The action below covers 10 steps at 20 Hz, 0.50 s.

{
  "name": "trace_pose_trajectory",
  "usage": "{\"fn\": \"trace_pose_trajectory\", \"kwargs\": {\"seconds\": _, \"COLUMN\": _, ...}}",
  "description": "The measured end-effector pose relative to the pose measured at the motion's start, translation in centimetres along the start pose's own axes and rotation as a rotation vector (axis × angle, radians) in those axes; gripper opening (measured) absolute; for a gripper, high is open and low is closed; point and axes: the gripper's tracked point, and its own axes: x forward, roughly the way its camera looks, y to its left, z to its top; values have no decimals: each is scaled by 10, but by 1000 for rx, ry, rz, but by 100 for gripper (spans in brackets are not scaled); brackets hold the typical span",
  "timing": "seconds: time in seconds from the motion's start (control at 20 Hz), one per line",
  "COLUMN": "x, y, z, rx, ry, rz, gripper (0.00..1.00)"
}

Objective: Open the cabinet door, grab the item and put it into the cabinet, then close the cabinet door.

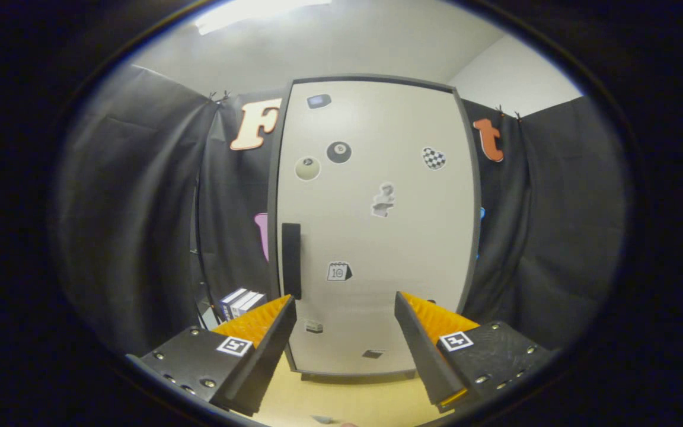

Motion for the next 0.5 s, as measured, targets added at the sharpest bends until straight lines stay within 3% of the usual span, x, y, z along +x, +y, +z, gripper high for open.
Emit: {"fn": "trace_pose_trajectory", "kwargs": {"seconds": 0.5, "x": 80, "y": 53, "z": -14, "rx": 6, "ry": 27, "rz": 20, "gripper": 99}}
